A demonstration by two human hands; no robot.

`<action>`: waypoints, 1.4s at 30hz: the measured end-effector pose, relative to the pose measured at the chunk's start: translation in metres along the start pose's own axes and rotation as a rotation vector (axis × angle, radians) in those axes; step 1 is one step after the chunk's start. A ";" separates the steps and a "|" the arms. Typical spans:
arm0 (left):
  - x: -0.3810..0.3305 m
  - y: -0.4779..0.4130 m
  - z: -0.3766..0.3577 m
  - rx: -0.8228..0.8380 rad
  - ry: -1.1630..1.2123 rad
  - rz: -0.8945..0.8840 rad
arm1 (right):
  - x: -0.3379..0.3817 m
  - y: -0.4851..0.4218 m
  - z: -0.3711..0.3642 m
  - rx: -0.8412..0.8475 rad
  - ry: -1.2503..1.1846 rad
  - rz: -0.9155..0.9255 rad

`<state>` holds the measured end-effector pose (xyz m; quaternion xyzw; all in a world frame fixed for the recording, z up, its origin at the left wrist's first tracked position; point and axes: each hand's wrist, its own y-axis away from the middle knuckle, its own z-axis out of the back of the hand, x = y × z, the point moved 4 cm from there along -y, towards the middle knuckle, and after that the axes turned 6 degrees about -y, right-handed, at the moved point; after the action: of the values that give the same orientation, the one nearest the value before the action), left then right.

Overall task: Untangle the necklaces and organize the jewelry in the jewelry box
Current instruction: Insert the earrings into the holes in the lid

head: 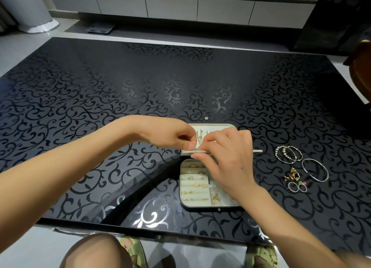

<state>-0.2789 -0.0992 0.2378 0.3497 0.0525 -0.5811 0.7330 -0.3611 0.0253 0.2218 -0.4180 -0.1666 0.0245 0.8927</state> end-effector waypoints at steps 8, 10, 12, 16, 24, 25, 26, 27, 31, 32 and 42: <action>-0.005 0.001 0.001 -0.001 0.033 -0.006 | -0.002 0.001 0.000 -0.011 -0.002 0.003; -0.001 0.005 0.002 -0.096 0.143 0.015 | -0.005 -0.002 0.000 -0.021 0.017 -0.033; 0.002 0.012 0.004 -0.221 0.300 0.024 | -0.010 -0.007 -0.002 -0.013 0.047 -0.068; 0.005 0.021 -0.006 -0.448 0.475 -0.006 | -0.012 -0.016 -0.006 0.013 0.067 -0.106; 0.010 0.008 -0.023 -0.996 0.399 0.204 | -0.038 0.023 0.059 0.017 0.349 -0.344; 0.009 0.006 -0.025 -1.035 0.419 0.219 | -0.053 0.032 0.069 0.151 0.429 -0.465; 0.009 0.004 -0.026 -1.069 0.446 0.241 | -0.069 0.043 0.074 0.341 0.505 -0.590; 0.009 0.002 -0.029 -1.095 0.482 0.269 | -0.083 0.053 0.080 0.502 0.552 -0.692; 0.006 -0.007 -0.038 -1.159 0.608 0.378 | -0.115 0.072 0.094 0.685 0.551 -0.817; 0.005 -0.007 -0.039 -1.171 0.627 0.394 | -0.119 0.075 0.093 0.711 0.523 -0.839; 0.002 -0.004 -0.043 -1.090 0.727 0.320 | -0.105 0.058 0.083 0.482 0.300 -0.806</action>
<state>-0.2672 -0.0765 0.2026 0.1066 0.5291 -0.2010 0.8175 -0.4813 0.1051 0.1981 -0.1009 -0.1744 -0.3454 0.9166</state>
